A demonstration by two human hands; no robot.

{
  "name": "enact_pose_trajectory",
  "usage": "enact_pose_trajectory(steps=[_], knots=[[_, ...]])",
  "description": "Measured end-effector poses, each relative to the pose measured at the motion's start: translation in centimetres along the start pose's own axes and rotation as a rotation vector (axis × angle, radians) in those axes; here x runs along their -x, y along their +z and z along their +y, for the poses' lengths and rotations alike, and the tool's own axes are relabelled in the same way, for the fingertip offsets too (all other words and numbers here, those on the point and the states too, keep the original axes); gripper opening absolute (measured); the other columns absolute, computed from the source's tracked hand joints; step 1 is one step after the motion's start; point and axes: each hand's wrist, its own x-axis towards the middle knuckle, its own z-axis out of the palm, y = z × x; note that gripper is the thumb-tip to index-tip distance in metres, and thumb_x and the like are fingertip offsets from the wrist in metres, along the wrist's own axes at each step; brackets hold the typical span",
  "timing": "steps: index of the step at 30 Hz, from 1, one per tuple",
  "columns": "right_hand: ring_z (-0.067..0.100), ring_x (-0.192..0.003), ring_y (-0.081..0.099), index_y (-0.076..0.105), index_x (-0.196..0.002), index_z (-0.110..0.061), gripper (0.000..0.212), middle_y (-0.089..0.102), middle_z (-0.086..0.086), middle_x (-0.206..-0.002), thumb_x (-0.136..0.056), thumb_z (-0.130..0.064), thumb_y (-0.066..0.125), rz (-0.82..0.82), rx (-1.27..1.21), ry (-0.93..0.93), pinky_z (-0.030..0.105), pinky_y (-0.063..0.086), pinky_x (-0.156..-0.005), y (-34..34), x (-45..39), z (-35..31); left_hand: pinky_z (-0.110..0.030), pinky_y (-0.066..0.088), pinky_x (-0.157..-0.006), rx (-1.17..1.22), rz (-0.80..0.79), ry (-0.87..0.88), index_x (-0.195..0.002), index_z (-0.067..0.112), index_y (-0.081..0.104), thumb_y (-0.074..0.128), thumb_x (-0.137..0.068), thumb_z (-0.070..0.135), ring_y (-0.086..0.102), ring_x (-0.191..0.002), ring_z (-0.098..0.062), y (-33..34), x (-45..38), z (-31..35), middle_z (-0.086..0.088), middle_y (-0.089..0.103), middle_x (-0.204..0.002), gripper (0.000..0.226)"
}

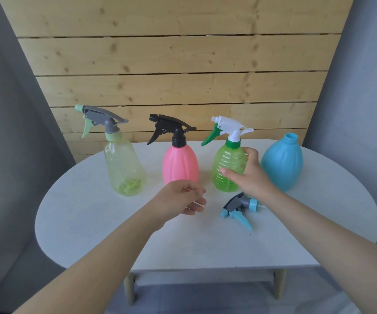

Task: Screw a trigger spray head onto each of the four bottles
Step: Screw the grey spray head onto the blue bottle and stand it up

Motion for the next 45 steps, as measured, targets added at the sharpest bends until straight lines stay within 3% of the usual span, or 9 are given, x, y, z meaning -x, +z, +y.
enact_pose_trajectory(steps=[7,13,20,26,29,33,38,42,45], knots=[[0.018,-0.108,0.05,0.023,-0.136,-0.016,0.075,0.047,0.006,-0.133,-0.08,-0.03,0.07,0.01,0.011,0.002,0.027,0.038,-0.084,-0.1,0.2,0.1,-0.021,0.056,-0.067,-0.011,-0.007,0.0,-0.104,0.011,0.064,0.053,-0.091,0.014,0.069,-0.071,-0.01,0.1,0.1,-0.1,-0.004,0.071,-0.09,0.018],[0.022,-0.132,0.035,0.017,-0.143,-0.021,0.091,0.029,0.009,-0.146,-0.073,-0.03,0.075,0.029,0.085,0.028,0.027,0.03,-0.096,-1.1,1.4,-0.2,-0.019,0.056,-0.066,-0.027,-0.018,0.007,-0.101,0.013,0.064,0.054,-0.091,0.015,0.068,-0.069,-0.008,1.0,-0.4,0.0,-0.002,0.071,-0.089,0.014],[0.022,-0.113,0.055,0.06,-0.115,-0.011,0.034,0.061,0.008,-0.119,-0.082,-0.018,0.065,-0.005,0.421,-0.039,0.029,0.041,-0.094,-5.0,5.6,1.5,-0.021,0.048,-0.069,-0.318,0.067,0.17,-0.099,0.013,0.069,0.057,-0.091,0.025,0.06,-0.079,-0.01,4.7,-2.0,0.6,0.007,0.065,-0.087,0.019],[0.021,-0.106,0.063,0.069,-0.109,-0.014,0.028,0.071,0.005,-0.111,-0.087,-0.028,0.06,-0.127,0.465,0.053,0.031,0.047,-0.091,-6.0,6.9,2.7,-0.038,0.049,-0.078,-0.514,0.064,0.13,-0.092,0.01,0.066,0.063,-0.083,0.042,0.061,-0.083,-0.025,8.2,-3.0,0.8,-0.008,0.065,-0.09,0.034],[0.018,-0.1,0.064,0.068,-0.111,-0.015,0.033,0.072,0.005,-0.108,-0.083,-0.031,0.066,-0.073,0.395,0.071,0.024,0.046,-0.082,-5.7,6.7,3.2,-0.032,0.043,-0.059,-0.561,0.095,0.119,-0.079,0.009,0.064,0.06,-0.084,0.046,0.057,-0.071,-0.024,9.4,-3.4,1.0,-0.002,0.062,-0.071,0.038],[0.009,-0.081,0.06,0.069,-0.11,-0.014,0.036,0.073,0.008,-0.103,-0.077,-0.028,0.073,-0.084,0.319,0.096,0.004,0.037,-0.058,-5.1,6.4,3.6,-0.026,0.039,-0.057,-0.357,0.081,0.023,-0.077,0.0,0.072,0.056,-0.088,0.041,0.052,-0.058,-0.016,9.5,-3.3,1.1,-0.002,0.064,-0.061,0.045],[0.0,-0.07,0.057,0.071,-0.105,-0.013,0.03,0.069,0.001,-0.086,-0.076,-0.021,0.075,-0.1,0.197,0.014,-0.001,0.039,-0.061,-5.4,6.4,2.5,-0.023,0.039,-0.057,0.061,-0.108,-0.108,-0.083,0.006,0.069,0.064,-0.087,0.03,0.051,-0.065,-0.02,8.6,-3.0,1.0,-0.004,0.065,-0.066,0.025],[0.005,-0.077,0.061,0.07,-0.106,-0.014,0.028,0.067,-0.002,-0.088,-0.079,-0.019,0.072,-0.196,0.137,0.001,0.001,0.042,-0.066,-6.8,6.4,1.2,-0.02,0.055,-0.06,0.249,-0.188,-0.123,-0.095,0.01,0.066,0.063,-0.088,0.021,0.07,-0.065,-0.008,8.1,-2.9,1.5,0.004,0.073,-0.075,0.013],[0.006,-0.071,0.058,0.068,-0.095,-0.016,0.021,0.065,-0.002,-0.085,-0.076,-0.021,0.075,0.06,0.141,-0.016,0.002,0.041,-0.061,-8.2,5.7,1.2,-0.022,0.052,-0.064,0.184,-0.108,-0.059,-0.096,0.01,0.065,0.063,-0.088,0.021,0.072,-0.069,-0.01,7.4,-3.0,1.9,0.0,0.072,-0.083,0.014]])
